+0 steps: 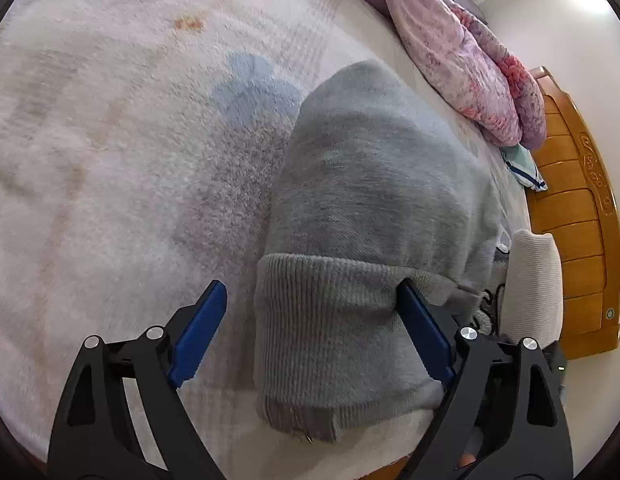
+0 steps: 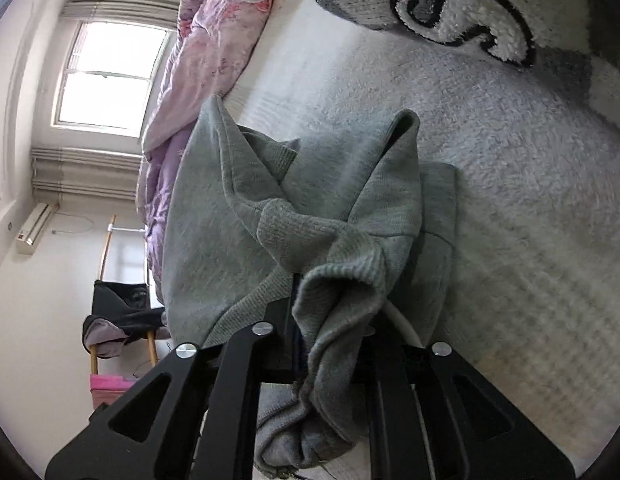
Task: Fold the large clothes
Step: 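Grasp the folded hoodie bundle with both grippers and lift it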
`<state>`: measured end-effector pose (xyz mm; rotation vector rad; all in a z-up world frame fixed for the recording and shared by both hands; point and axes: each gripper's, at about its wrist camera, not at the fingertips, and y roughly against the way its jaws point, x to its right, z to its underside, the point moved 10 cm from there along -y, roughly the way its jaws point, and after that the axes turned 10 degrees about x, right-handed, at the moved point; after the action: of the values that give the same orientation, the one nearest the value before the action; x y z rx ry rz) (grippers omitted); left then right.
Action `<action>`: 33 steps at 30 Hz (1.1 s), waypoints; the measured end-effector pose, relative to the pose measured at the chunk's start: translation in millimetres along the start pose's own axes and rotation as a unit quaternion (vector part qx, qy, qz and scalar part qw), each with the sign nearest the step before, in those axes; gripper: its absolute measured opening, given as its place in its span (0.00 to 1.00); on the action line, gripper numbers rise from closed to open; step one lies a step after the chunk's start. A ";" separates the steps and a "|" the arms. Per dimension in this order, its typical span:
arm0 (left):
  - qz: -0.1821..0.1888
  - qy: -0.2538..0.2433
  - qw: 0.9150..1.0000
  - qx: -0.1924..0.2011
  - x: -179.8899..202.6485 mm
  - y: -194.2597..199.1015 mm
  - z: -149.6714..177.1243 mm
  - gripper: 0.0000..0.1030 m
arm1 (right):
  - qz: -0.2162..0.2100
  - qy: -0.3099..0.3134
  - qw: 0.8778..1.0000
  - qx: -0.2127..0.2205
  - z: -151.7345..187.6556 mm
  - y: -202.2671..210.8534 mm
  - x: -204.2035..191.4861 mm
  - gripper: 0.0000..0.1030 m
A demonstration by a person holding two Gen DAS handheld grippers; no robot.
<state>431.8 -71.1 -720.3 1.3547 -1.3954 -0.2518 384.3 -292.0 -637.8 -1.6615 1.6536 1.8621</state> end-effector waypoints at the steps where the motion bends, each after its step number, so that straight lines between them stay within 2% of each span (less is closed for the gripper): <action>1: 0.004 0.001 1.000 -0.003 -0.8 -3.2 -0.4 0.84 | 0.002 0.008 1.000 -0.007 -1.4 3.7 -1.1 0.14; 3: 0.006 -0.004 1.000 -0.008 -0.8 -5.8 -0.8 0.84 | 0.011 0.019 1.000 -0.017 -4.7 8.5 2.9 0.21; 5: 0.001 -0.011 1.000 -0.013 1.1 -8.9 -1.4 0.84 | 0.060 0.049 0.997 -0.010 -14.0 17.8 16.0 0.54; 6: 0.003 -0.010 1.000 -0.017 2.1 -10.7 -0.3 0.84 | 0.061 0.050 0.997 -0.008 -15.1 22.8 20.3 0.57; 8: 0.007 -0.009 1.000 -0.022 2.6 -12.9 -0.1 0.84 | 0.056 0.033 0.998 -0.018 -18.1 26.5 36.4 0.58; 11: 0.008 -0.020 0.999 -0.028 3.7 -14.0 0.1 0.84 | 0.001 -0.020 0.997 -0.079 -7.6 17.7 51.3 0.58; 12: 0.008 -0.020 0.999 -0.031 4.3 -14.4 0.8 0.84 | 0.004 -0.022 0.994 -0.105 0.4 12.4 56.3 0.59; 14: 0.009 -0.017 0.999 -0.033 7.9 -19.3 0.1 0.84 | -0.013 -0.018 0.992 -0.127 8.4 6.2 54.0 0.61; 22: 0.028 0.021 0.999 -0.038 7.8 -23.9 5.1 0.84 | -0.028 -0.021 0.991 -0.131 6.1 -19.8 47.2 0.74; 24: 0.035 0.031 0.998 -0.037 8.8 -23.2 4.7 0.79 | -0.031 -0.016 0.990 -0.137 5.1 -22.2 41.3 0.72; 25: 0.041 0.028 0.998 -0.035 10.5 -20.9 4.7 0.72 | -0.044 -0.015 0.989 -0.141 6.0 -22.2 36.8 0.62; 26: 0.034 0.017 0.999 -0.032 12.6 -19.5 4.3 0.70 | -0.053 -0.019 0.988 -0.143 5.8 -24.0 34.3 0.50; 29: 0.028 0.015 0.999 -0.025 14.1 -15.9 4.0 0.62 | -0.059 -0.026 0.987 -0.147 7.5 -28.5 27.1 0.38; 32: 0.022 -0.003 1.000 -0.004 20.9 -3.8 -0.4 0.53 | -0.049 0.031 0.988 -0.140 2.8 -23.9 2.2 0.20; 33: 0.021 -0.012 1.000 0.004 25.5 2.6 -2.5 0.52 | -0.048 0.060 0.988 -0.136 0.1 -16.1 -10.1 0.19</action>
<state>439.4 -89.4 -703.8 1.3306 -1.4458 -0.2356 399.4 -280.6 -639.8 -1.9546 1.3798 2.0518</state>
